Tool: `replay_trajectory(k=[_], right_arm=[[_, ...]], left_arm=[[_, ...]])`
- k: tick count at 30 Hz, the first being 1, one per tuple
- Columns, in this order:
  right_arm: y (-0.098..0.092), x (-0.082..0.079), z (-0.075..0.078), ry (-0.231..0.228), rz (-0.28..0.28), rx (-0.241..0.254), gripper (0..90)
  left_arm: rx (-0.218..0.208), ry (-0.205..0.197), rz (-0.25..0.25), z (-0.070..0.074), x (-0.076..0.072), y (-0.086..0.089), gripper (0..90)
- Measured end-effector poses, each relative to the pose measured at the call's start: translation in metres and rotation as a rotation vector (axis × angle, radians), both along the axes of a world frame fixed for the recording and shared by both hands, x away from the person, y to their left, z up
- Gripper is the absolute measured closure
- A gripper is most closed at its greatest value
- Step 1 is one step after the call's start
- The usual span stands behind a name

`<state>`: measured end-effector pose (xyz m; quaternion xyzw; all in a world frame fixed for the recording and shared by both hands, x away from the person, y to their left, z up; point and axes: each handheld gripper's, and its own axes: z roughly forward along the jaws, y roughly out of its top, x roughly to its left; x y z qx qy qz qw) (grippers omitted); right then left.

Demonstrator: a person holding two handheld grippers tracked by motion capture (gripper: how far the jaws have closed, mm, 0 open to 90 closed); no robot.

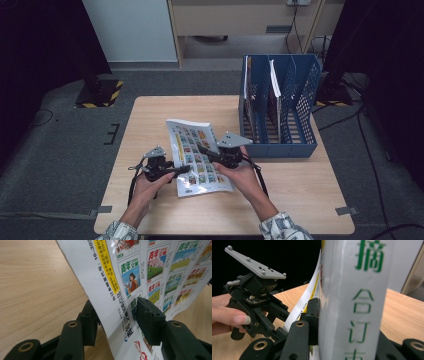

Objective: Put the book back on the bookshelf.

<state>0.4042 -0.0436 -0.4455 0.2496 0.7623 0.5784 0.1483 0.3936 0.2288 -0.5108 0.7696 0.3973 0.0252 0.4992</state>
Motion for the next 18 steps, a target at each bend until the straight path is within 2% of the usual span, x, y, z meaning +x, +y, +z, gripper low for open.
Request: replay_trajectory(k=[8, 12, 18], right_arm=[[-0.002, 0.001, 0.001, 0.002, -0.009, 0.008, 72.7], [-0.003, 0.001, 0.002, -0.013, -0.017, 0.027, 72.9], [0.0, -0.002, 0.008, -0.038, 0.01, 0.035, 71.9]], left_arm=[[0.023, -0.029, 0.006, 0.005, 0.0, -0.002, 56.2], [0.036, -0.072, 0.022, 0.01, -0.002, 0.0, 57.7], [0.064, -0.129, 0.05, 0.017, -0.004, 0.005, 59.8]])
